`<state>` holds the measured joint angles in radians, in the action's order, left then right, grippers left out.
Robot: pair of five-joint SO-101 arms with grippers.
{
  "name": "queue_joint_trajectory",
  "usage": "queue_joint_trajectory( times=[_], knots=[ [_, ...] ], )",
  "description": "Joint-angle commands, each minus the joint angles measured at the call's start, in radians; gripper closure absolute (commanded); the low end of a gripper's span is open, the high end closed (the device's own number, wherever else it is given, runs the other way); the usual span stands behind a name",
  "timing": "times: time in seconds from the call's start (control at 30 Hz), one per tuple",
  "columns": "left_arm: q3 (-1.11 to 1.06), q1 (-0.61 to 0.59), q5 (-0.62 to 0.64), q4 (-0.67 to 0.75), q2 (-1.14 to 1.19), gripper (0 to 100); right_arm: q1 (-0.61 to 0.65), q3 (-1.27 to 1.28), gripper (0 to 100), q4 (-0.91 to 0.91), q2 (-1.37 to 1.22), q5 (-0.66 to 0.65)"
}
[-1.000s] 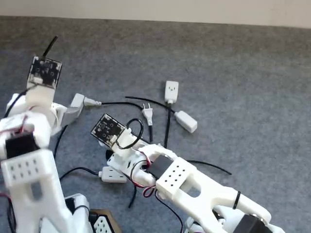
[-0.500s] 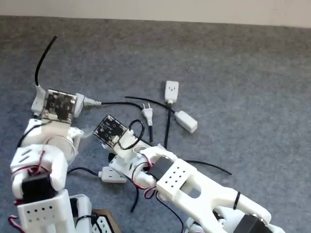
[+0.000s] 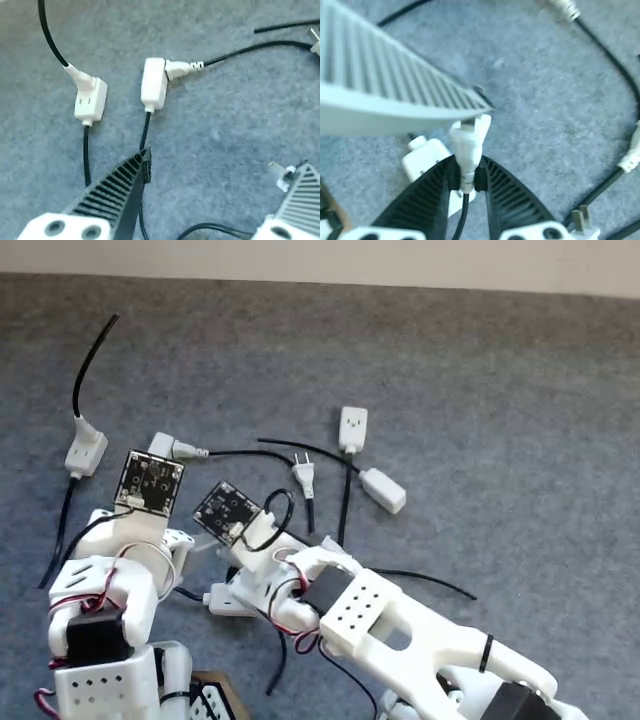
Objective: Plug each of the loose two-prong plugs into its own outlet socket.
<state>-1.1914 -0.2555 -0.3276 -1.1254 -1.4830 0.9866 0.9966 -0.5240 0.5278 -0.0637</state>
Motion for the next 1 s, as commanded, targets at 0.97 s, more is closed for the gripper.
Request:
queue_joint_trajectory(
  times=[0.97],
  knots=[
    [-0.145,0.031,0.002,0.057,-0.007,60,-0.027,-0.403,99.3,-0.377,0.119,0.084]
  ],
)
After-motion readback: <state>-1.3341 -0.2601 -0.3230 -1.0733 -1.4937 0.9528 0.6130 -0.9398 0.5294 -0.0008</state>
